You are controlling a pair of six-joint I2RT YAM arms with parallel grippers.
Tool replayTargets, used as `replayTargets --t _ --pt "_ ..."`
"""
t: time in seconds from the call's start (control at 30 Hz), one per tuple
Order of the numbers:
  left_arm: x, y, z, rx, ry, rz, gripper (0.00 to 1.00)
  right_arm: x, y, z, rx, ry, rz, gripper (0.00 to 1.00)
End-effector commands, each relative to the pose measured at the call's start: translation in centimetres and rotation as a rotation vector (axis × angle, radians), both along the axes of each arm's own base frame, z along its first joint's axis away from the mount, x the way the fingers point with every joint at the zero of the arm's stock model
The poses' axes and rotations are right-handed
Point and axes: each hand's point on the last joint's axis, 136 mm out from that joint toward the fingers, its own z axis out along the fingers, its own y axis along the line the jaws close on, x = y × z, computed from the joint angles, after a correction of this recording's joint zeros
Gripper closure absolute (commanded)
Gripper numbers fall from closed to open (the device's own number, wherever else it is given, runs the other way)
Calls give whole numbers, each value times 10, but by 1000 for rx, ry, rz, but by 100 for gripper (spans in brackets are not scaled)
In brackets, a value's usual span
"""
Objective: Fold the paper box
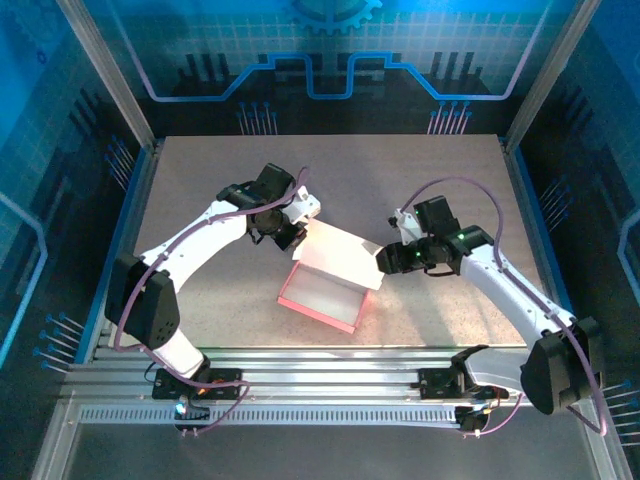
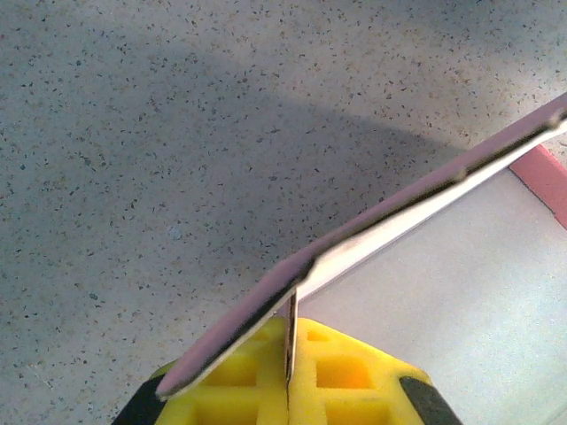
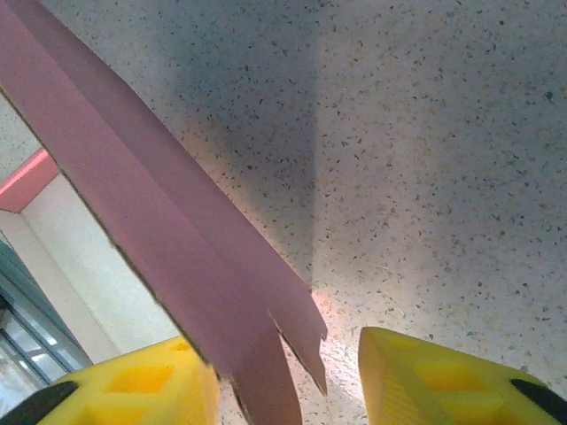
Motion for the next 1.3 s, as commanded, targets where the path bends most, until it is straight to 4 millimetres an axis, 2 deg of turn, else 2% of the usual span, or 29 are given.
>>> replayTargets --t 0.0,0.07,0.17,0.4,0.6,0.73,0.9,1.1,1.27 --pt "-3 1 -4 15 7 1 94 7 1 7 37 -36 -53 61" --pt "-3 0 -4 12 7 3 94 2 0 -4 31 -7 -56 65" --pt "-2 0 -4 8 11 7 94 1 0 -9 26 0 -64 70" --pt "-3 -2 -1 -8 17 22 94 2 5 -12 25 -3 -83 84" --pt "-2 -7 10 -55 35 81 92 4 13 -8 21 -22 -113 91" --pt "-4 -10 14 -91 29 132 91 7 14 -8 8 -31 -150 92" --pt "-9 -12 17 -113 5 177 91 16 12 -7 -3 -45 -201 86" --pt "-13 -11 13 -94 -2 179 91 25 13 -2 -18 -74 -204 85" --pt "-12 -10 12 -92 -2 188 91 27 11 -7 -40 -73 -203 84"
